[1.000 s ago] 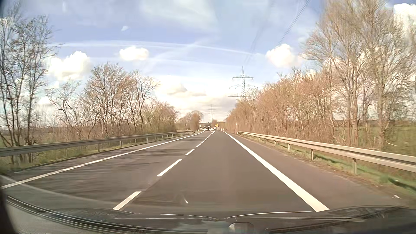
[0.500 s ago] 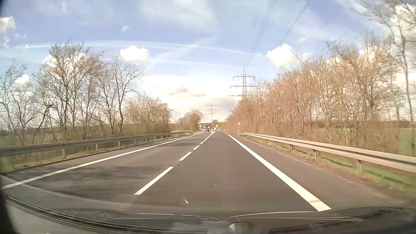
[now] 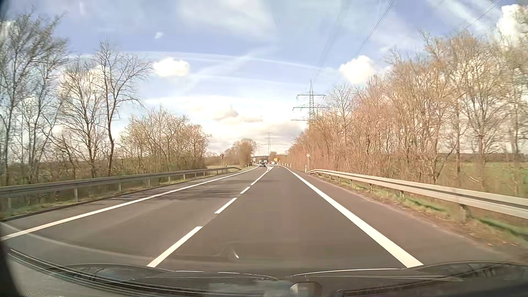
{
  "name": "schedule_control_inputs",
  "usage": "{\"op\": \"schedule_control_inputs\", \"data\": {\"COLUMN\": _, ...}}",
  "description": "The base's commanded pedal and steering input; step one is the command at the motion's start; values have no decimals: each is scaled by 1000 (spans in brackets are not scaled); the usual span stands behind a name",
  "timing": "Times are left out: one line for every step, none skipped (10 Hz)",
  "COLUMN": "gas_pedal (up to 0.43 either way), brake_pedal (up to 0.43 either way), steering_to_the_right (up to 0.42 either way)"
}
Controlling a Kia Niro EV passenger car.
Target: Follow the waypoints while adhering to traffic rules and regulations
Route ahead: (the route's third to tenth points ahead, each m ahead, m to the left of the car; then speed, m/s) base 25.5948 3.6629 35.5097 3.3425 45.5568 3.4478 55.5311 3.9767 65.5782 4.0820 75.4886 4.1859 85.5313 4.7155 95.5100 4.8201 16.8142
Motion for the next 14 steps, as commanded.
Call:
{"op": "schedule_control_inputs", "data": {"gas_pedal": 110, "brake_pedal": 0, "steering_to_the_right": -2}}
{"op": "schedule_control_inputs", "data": {"gas_pedal": 110, "brake_pedal": 0, "steering_to_the_right": -2}}
{"op": "schedule_control_inputs", "data": {"gas_pedal": 110, "brake_pedal": 0, "steering_to_the_right": -2}}
{"op": "schedule_control_inputs", "data": {"gas_pedal": 110, "brake_pedal": 0, "steering_to_the_right": -2}}
{"op": "schedule_control_inputs", "data": {"gas_pedal": 110, "brake_pedal": 0, "steering_to_the_right": -1}}
{"op": "schedule_control_inputs", "data": {"gas_pedal": 110, "brake_pedal": 0, "steering_to_the_right": -1}}
{"op": "schedule_control_inputs", "data": {"gas_pedal": 110, "brake_pedal": 0, "steering_to_the_right": -2}}
{"op": "schedule_control_inputs", "data": {"gas_pedal": 110, "brake_pedal": 0, "steering_to_the_right": -2}}
{"op": "schedule_control_inputs", "data": {"gas_pedal": 110, "brake_pedal": 0, "steering_to_the_right": -2}}
{"op": "schedule_control_inputs", "data": {"gas_pedal": 110, "brake_pedal": 0, "steering_to_the_right": -2}}
{"op": "schedule_control_inputs", "data": {"gas_pedal": 110, "brake_pedal": 0, "steering_to_the_right": -2}}
{"op": "schedule_control_inputs", "data": {"gas_pedal": 98, "brake_pedal": 0, "steering_to_the_right": -2}}
{"op": "schedule_control_inputs", "data": {"gas_pedal": 87, "brake_pedal": 0, "steering_to_the_right": -2}}
{"op": "schedule_control_inputs", "data": {"gas_pedal": 79, "brake_pedal": 0, "steering_to_the_right": -2}}
